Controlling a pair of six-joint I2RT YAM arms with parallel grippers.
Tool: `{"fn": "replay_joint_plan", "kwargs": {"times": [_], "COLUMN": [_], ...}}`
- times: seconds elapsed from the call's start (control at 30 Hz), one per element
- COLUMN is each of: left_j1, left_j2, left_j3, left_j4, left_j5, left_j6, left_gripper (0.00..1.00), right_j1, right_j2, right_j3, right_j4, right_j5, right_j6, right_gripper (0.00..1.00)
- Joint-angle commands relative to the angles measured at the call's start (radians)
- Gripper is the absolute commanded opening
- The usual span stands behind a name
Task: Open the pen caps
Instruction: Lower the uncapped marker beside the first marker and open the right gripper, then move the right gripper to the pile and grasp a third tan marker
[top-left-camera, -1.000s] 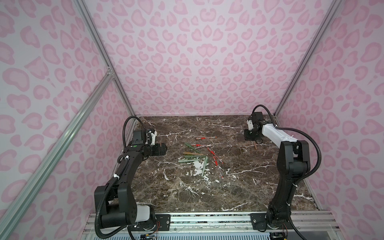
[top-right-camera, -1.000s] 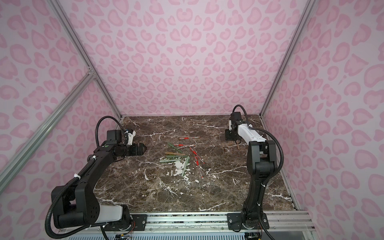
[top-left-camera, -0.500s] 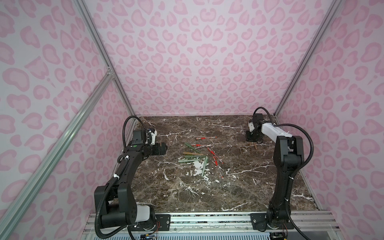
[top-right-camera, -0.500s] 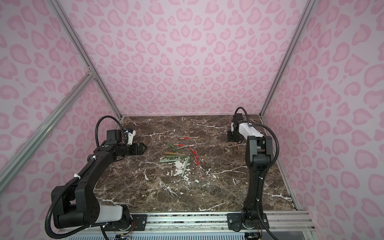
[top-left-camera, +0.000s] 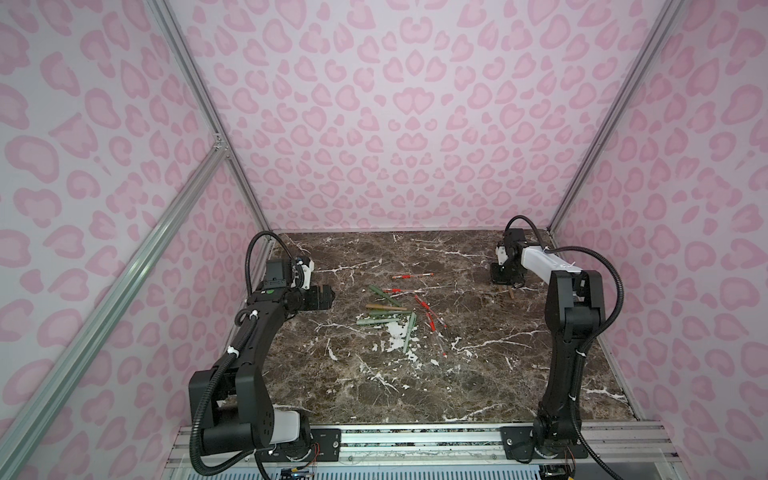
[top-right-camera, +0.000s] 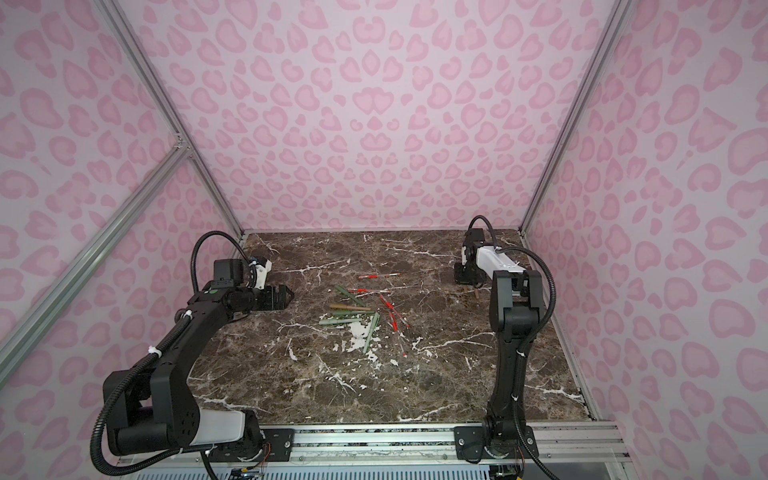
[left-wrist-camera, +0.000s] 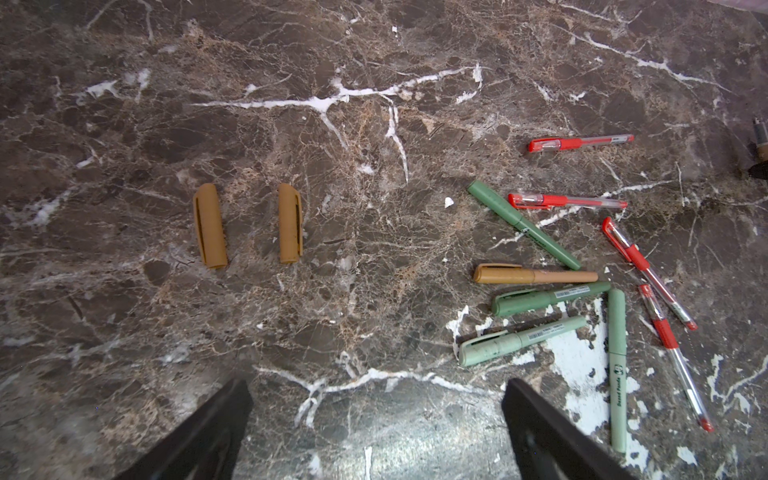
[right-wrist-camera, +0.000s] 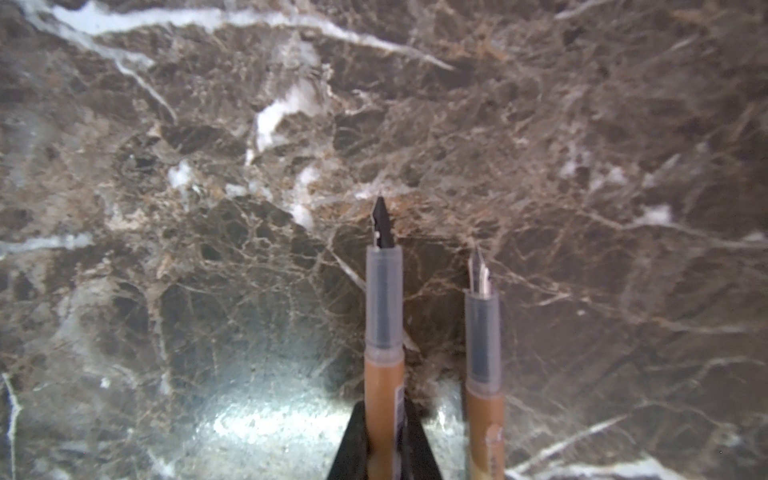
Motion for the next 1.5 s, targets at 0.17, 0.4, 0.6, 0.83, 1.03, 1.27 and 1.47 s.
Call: {"fn": "replay_joint_plan", "kwargs": {"times": [0.17, 0.4, 0.6, 0.83, 1.03, 1.27, 1.47], "left_j1": [0.001, 0.001, 0.001, 0.002, 0.001, 0.001, 0.001], "left_j2": [0.005, 0.003, 0.0, -0.006, -0.005, -0.006, -0.009], "left_j3": [0.014, 0.013, 0.014, 0.01, 0.014, 0.015, 0.016], "left_j4": [0.008, 0.008, 0.009, 0.006, 0.005, 0.005, 0.004], "left_j5": [0.008, 0.007, 0.007, 0.004, 0.006, 0.003, 0.003], "left_j6": [0.007, 0.007, 0.008, 0.011, 0.01, 0.012, 0.012], "left_gripper": [0.98, 0.98, 0.98, 0.98, 0.98, 0.98, 0.98], "right_j1": [0.007, 0.011, 0.052, 0.254, 0.451, 0.612, 0.677], "right_j2": [-0.009, -0.082, -0.194, -0.277, -0.222, -0.053, 0.087], "right_j3": [-0.007, 0.003, -0.031, -0.076, -0.008, 0.192, 0.37], "right_j4": [-0.029, -0.048, -0.052, -0.02, -0.041, -0.129, -0.175], "right_j5": [0.005, 0.003, -0.028, -0.115, -0.217, -0.201, -0.195], "right_j6": [-0.001, 0.002, -0.018, -0.136, -0.196, -0.242, -0.244], "right_gripper": [0.25, 0.32, 0.4, 0.53, 0.49, 0.47, 0.43]}}
